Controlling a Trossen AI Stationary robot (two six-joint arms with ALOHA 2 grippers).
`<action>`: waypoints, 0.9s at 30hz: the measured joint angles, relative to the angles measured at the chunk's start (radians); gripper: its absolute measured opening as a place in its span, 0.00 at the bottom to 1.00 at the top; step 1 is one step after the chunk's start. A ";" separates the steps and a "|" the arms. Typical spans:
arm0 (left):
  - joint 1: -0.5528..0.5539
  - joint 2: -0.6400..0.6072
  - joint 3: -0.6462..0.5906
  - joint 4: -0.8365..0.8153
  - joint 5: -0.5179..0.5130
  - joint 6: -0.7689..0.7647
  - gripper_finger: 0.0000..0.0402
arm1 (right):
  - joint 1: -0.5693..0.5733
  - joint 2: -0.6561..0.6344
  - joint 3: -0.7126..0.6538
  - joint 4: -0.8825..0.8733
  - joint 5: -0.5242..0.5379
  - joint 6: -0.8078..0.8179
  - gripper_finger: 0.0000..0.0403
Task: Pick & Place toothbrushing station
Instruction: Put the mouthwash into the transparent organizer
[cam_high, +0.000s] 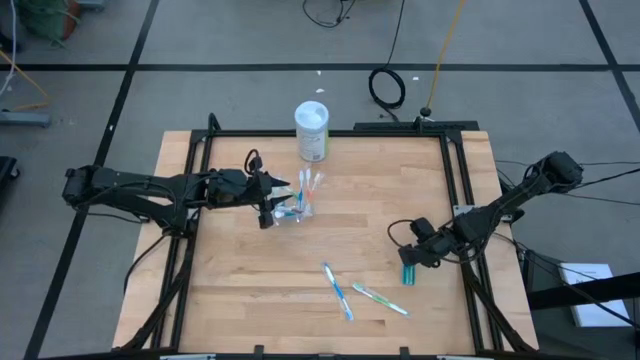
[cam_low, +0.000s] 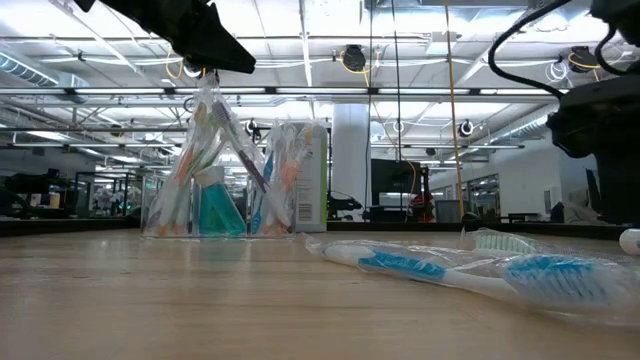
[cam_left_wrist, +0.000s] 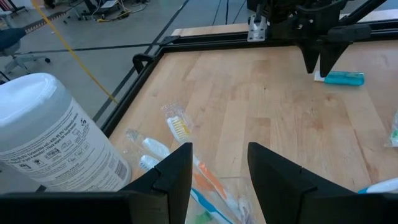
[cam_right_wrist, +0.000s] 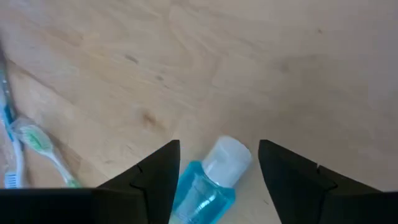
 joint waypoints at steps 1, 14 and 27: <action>0.000 0.000 0.000 0.000 0.000 0.000 0.40 | -0.008 0.000 0.000 0.006 -0.001 -0.010 0.53; 0.000 0.000 0.000 -0.001 0.000 -0.002 0.40 | -0.026 0.080 0.001 0.040 -0.107 0.059 0.49; 0.000 0.000 0.000 -0.001 0.000 -0.003 0.40 | -0.026 0.108 0.002 0.041 -0.105 0.174 0.32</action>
